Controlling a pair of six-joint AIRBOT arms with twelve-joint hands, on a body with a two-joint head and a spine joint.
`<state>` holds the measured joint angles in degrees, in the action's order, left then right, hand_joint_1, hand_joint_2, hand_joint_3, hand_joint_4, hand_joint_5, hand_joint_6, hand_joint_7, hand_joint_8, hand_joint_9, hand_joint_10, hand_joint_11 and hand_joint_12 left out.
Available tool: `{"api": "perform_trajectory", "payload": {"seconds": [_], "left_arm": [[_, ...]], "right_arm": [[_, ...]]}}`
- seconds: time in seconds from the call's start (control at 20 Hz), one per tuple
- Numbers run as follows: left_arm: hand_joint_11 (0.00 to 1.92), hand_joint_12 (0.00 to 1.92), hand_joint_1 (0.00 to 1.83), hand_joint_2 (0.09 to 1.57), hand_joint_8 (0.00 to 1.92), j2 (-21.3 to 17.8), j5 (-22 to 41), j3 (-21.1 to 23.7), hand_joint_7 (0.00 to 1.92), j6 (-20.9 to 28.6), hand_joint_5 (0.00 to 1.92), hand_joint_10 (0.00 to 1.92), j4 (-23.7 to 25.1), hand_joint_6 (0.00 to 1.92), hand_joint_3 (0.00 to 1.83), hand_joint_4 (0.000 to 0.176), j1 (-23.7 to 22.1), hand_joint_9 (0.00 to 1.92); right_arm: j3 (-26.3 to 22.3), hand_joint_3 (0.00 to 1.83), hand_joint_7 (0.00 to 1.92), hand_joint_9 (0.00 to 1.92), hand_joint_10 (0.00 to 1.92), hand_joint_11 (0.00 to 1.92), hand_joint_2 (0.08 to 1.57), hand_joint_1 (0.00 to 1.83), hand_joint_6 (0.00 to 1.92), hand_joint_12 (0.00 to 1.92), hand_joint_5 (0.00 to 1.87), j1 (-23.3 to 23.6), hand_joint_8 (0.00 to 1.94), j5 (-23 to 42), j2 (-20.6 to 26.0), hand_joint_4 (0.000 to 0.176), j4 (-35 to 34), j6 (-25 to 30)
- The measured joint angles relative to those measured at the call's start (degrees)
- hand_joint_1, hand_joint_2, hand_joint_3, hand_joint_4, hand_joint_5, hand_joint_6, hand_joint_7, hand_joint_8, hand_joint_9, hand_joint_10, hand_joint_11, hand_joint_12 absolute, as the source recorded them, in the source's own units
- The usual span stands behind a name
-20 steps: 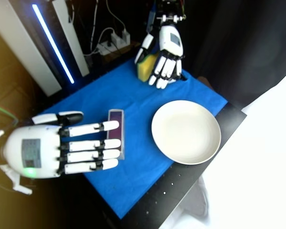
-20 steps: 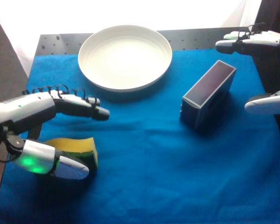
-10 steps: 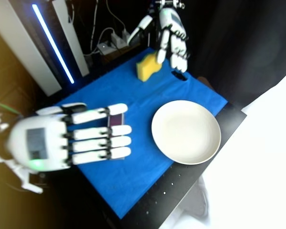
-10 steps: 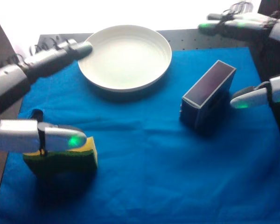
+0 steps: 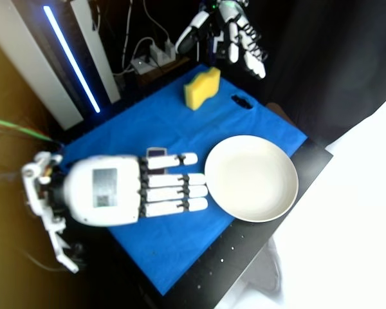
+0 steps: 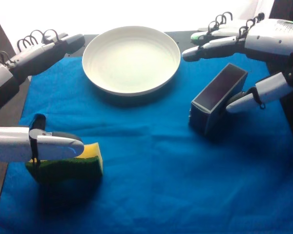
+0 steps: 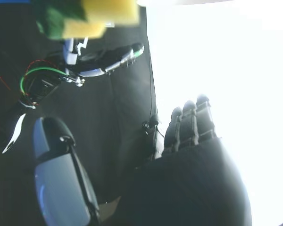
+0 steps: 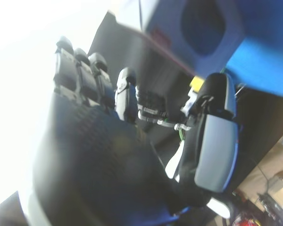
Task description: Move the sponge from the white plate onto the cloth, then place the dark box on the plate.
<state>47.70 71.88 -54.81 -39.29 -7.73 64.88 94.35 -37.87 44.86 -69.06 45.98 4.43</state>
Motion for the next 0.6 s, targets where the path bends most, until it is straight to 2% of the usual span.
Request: {"api": "perform_trajectory", "payload": {"seconds": [0.05, 0.1, 0.15, 0.2, 0.25, 0.3, 0.35, 0.4, 0.45, 0.5, 0.55, 0.6], "left_arm": [[0.0, 0.0, 0.75, 0.79, 0.0, 0.0, 0.0, 0.0, 0.01, 0.0, 0.1, 0.0, -0.1, 0.01, 0.0, 0.119, 0.1, 0.0], [0.0, 0.0, 0.74, 0.79, 0.0, 0.0, 0.0, 0.0, 0.01, 0.0, 0.1, 0.0, -0.2, 0.01, 0.0, 0.122, 0.2, 0.0], [0.0, 0.0, 0.74, 0.8, 0.0, 0.0, 0.0, 0.2, 0.02, 0.0, 0.09, 0.0, -0.2, 0.01, 0.0, 0.122, 0.3, 0.0], [0.0, 0.0, 0.73, 0.81, 0.0, 0.0, 0.0, 0.4, 0.02, 0.0, 0.09, 0.0, -0.5, 0.0, 0.01, 0.123, 0.5, 0.0], [0.0, 0.0, 0.72, 0.82, 0.01, 0.0, -0.1, 0.5, 0.02, 0.0, 0.09, 0.0, -0.3, 0.0, 0.01, 0.119, 0.5, 0.0], [0.0, 0.0, 0.72, 0.82, 0.01, 0.0, -0.1, 0.5, 0.02, 0.0, 0.09, 0.0, -0.2, 0.0, 0.01, 0.123, 0.5, 0.0], [0.0, 0.0, 0.72, 0.82, 0.01, 0.0, 0.0, 0.5, 0.03, 0.0, 0.08, 0.0, -0.4, 0.0, 0.01, 0.132, 0.5, 0.0], [0.0, 0.0, 0.73, 0.82, 0.01, 0.0, 0.0, 0.5, 0.03, 0.0, 0.09, 0.0, -0.7, 0.0, 0.01, 0.134, 0.5, 0.0], [0.01, 0.01, 0.75, 0.82, 0.01, 0.0, 0.1, 0.5, 0.04, 0.0, 0.1, 0.0, -0.9, 0.01, 0.01, 0.125, 0.6, 0.0], [0.01, 0.01, 0.75, 0.82, 0.01, 0.0, 0.2, 0.5, 0.04, 0.0, 0.1, 0.0, -0.9, 0.01, 0.01, 0.125, 0.8, 0.0], [0.02, 0.01, 0.75, 0.84, 0.01, 0.0, 0.4, 0.5, 0.05, 0.0, 0.1, 0.0, -0.9, 0.01, 0.02, 0.122, 1.2, 0.01], [0.01, 0.01, 0.74, 0.85, 0.01, 0.0, 0.5, 0.6, 0.04, 0.0, 0.09, 0.0, -1.3, 0.0, 0.02, 0.117, 2.0, 0.0]], "right_arm": [[0.1, 0.02, 0.09, 0.04, 0.01, 0.05, 0.97, 0.79, 0.0, 0.02, 0.27, 0.0, 0.01, -0.3, 0.0, 0.176, 1.3, 0.5], [0.1, 0.01, 0.11, 0.07, 0.01, 0.05, 1.0, 0.78, 0.0, 0.03, 0.27, 0.0, 0.0, -0.5, 0.0, 0.176, 2.6, 0.9], [0.1, 0.01, 0.18, 0.2, 0.0, 0.08, 1.02, 0.82, 0.01, 0.27, 0.3, 0.0, 0.02, -0.8, 0.0, 0.176, 3.7, 0.9], [0.1, 0.0, 0.3, 0.42, 0.03, 0.21, 1.03, 0.9, 0.0, 0.81, 0.36, 0.3, 0.0, -1.1, 0.0, 0.166, 4.2, 1.0], [0.1, 0.0, 0.39, 0.57, 0.09, 0.31, 1.03, 0.98, 0.0, 1.17, 0.42, 0.6, 0.01, -1.6, 0.0, 0.143, 4.4, 1.0], [0.1, 0.01, 0.62, 0.69, 0.83, 0.66, 0.99, 1.11, 0.02, 1.48, 0.6, 0.6, 0.08, -1.7, 0.0, 0.039, 4.2, 1.0], [0.1, 0.0, 0.76, 0.82, 1.18, 0.89, 0.98, 1.22, 0.02, 1.53, 0.72, 0.6, 0.15, -1.7, -0.1, 0.0, 4.1, 1.0], [0.1, 0.0, 0.69, 0.85, 1.65, 0.98, 1.07, 1.18, 0.74, 1.8, 0.94, 0.6, 0.93, -1.9, -0.2, 0.0, 4.3, 1.0], [0.1, 0.0, 0.79, 0.8, 1.58, 0.82, 1.21, 1.22, 1.02, 1.75, 0.82, 0.6, 1.52, -2.2, -0.4, 0.0, 4.5, 1.2], [0.1, 0.0, 0.79, 0.8, 1.58, 0.82, 1.21, 1.22, 1.02, 1.75, 0.82, 0.6, 1.52, -2.1, -0.4, 0.0, 4.4, 1.2], [0.1, 0.0, 0.74, 0.81, 1.34, 0.79, 1.3, 1.07, 1.42, 1.5, 0.66, 1.1, 1.21, -2.2, -0.3, 0.0, 4.4, 1.1], [0.1, 0.0, 0.71, 0.72, 1.47, 0.74, 1.37, 1.09, 1.71, 1.55, 0.41, 1.4, 1.48, -2.2, -0.3, 0.0, 4.1, 1.1]]}}
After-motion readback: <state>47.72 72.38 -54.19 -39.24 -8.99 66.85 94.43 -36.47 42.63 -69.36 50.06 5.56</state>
